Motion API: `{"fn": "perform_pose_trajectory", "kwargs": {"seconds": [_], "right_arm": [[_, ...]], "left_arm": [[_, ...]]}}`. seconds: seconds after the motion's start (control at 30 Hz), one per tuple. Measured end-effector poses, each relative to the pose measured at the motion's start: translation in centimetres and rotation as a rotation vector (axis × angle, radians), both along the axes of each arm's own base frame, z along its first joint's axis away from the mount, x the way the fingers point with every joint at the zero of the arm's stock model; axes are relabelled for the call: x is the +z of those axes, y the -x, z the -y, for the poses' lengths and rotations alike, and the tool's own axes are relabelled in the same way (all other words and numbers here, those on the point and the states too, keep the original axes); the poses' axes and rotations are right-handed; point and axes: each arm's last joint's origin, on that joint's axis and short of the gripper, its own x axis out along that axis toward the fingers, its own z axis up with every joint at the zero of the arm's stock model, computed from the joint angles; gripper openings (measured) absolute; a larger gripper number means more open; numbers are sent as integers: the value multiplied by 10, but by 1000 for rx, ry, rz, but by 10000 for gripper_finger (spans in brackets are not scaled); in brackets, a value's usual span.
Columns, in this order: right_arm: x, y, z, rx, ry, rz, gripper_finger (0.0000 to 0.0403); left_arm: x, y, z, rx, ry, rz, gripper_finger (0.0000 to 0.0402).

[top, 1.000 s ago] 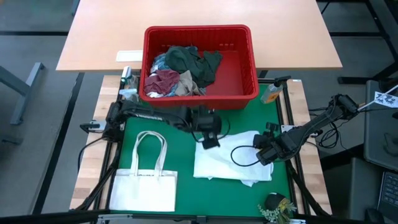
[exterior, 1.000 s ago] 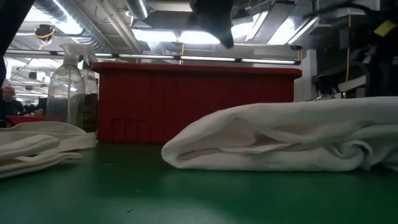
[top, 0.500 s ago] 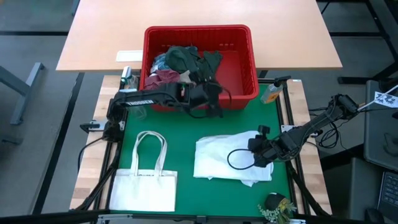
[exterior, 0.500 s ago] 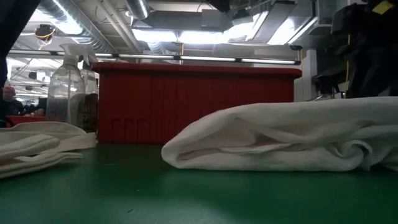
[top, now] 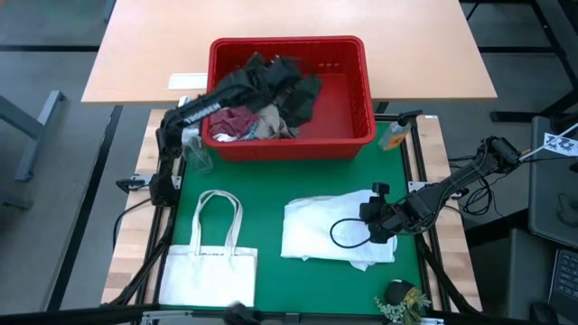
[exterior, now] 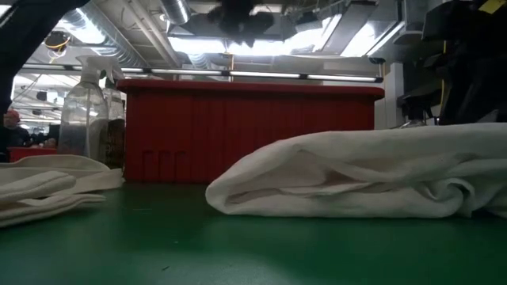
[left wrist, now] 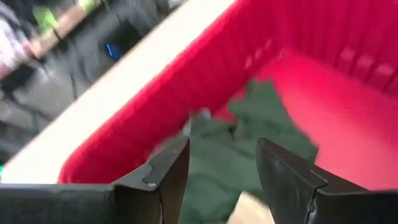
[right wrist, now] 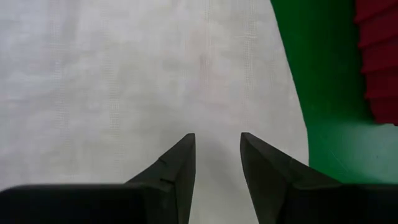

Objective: Fold Laundry from Bin
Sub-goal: Fold the pink underwear

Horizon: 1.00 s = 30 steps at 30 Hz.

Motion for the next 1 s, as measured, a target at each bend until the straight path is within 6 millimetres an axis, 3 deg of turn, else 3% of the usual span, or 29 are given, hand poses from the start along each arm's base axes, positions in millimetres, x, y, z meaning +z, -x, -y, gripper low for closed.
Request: {"fn": "perform_pose_trajectory", "kwargs": {"seconds": [0.13, 0.33, 0.6, 1.0], "right_arm": [[0, 0, 0, 0, 0, 0, 129], [0, 0, 0, 0, 0, 0, 129], [0, 0, 1, -5, 20, 11, 129], [0, 0, 1, -5, 20, 11, 129]], "left_arm": [[-13, 30, -30, 105, 188, -36, 180], [-32, 67, -45, 219, 443, -181, 180], [-56, 76, -65, 275, 532, -203, 180], [-106, 86, -74, 323, 692, -335, 175]]}}
